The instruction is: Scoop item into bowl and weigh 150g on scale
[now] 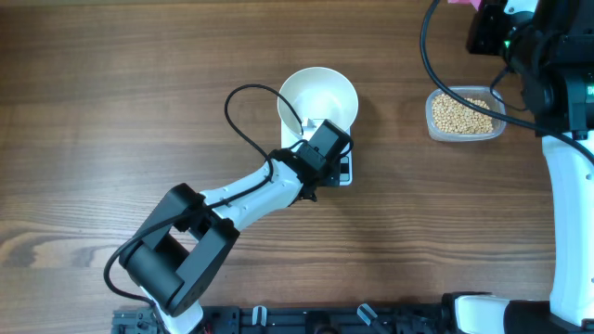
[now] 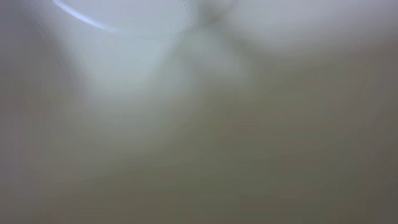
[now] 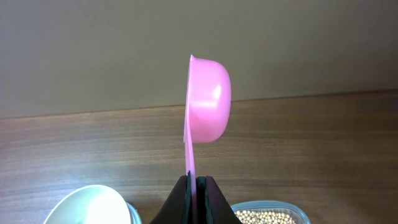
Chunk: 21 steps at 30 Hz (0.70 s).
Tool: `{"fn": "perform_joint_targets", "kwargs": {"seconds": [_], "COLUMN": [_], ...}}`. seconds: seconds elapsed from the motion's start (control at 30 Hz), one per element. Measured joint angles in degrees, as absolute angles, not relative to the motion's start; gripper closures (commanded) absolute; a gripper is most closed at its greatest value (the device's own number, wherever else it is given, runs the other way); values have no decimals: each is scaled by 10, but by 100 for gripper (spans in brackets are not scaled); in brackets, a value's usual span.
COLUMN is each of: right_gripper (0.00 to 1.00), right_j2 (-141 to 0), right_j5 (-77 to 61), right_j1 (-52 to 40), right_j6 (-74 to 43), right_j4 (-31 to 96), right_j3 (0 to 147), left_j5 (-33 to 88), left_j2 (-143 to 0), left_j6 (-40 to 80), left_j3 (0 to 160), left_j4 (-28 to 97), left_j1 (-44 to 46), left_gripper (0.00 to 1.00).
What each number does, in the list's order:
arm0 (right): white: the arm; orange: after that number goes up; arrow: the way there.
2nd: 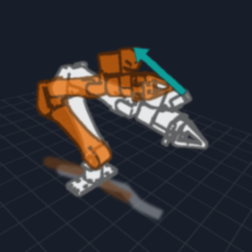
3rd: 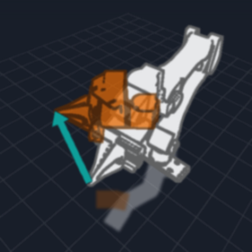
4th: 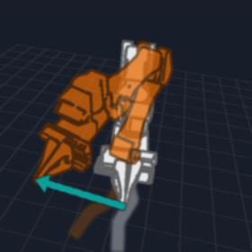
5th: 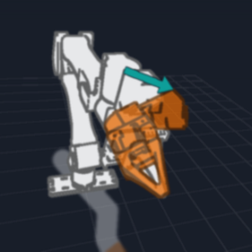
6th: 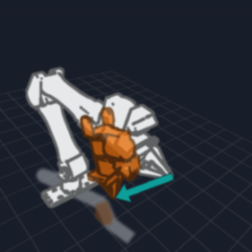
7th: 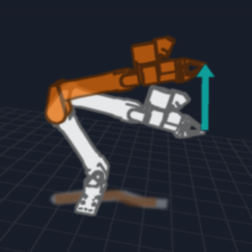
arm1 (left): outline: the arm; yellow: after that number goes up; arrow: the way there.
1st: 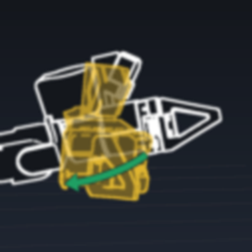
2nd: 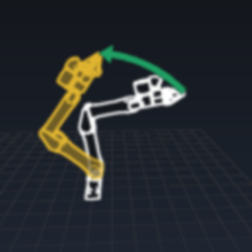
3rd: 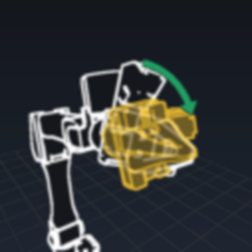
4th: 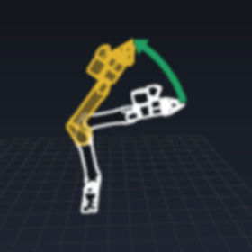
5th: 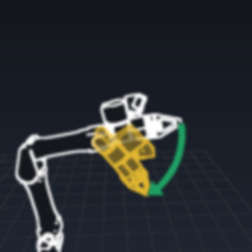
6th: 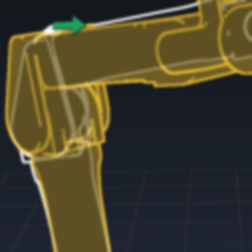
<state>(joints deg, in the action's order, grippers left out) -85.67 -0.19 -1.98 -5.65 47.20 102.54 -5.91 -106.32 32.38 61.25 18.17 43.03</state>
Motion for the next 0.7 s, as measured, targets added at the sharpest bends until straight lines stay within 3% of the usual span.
{"fn": "perform_joint_targets", "kwargs": {"seconds": [0.7], "right_gripper": [96], "right_j2": [-857], "right_j5": [-2], "right_j1": [-20], "right_j6": [-57], "right_j4": [472], "right_j3": [1025], "left_j5": [-57], "left_j2": [-1063], "left_j6": [324], "left_j3": [613], "left_j4": [186], "left_j1": [431], "left_gripper": [96]}}
